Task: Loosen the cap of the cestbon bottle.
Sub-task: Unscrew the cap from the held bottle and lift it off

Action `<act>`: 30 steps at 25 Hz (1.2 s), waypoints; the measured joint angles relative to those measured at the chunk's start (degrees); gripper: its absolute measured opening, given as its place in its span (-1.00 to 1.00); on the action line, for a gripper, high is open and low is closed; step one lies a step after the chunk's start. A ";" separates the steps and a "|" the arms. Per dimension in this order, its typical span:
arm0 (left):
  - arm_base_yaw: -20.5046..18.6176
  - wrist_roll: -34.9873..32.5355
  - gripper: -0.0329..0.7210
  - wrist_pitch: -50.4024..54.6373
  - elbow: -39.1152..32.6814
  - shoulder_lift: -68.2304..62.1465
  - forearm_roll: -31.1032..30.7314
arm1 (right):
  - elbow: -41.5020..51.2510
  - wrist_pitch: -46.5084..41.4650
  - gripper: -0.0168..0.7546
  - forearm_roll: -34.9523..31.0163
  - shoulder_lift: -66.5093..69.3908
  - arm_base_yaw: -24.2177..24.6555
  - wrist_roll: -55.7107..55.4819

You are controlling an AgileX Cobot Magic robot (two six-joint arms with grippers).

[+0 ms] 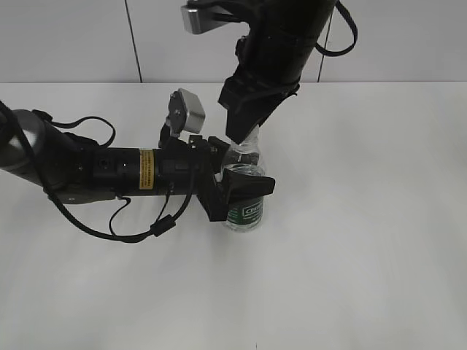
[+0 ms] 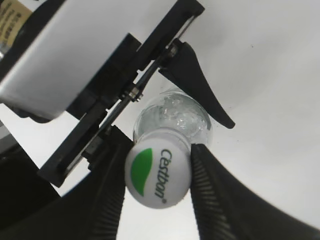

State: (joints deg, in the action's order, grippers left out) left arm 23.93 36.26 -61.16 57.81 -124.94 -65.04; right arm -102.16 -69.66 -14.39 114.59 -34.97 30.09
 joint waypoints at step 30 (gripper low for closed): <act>-0.16 0.25 0.24 0.11 0.24 0.00 -0.96 | 0.00 -0.17 -0.18 -0.39 0.00 0.00 32.66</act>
State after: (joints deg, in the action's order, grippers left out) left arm 23.77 36.51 -61.05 58.05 -124.94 -66.01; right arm -102.16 -69.83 -14.78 114.59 -34.97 62.75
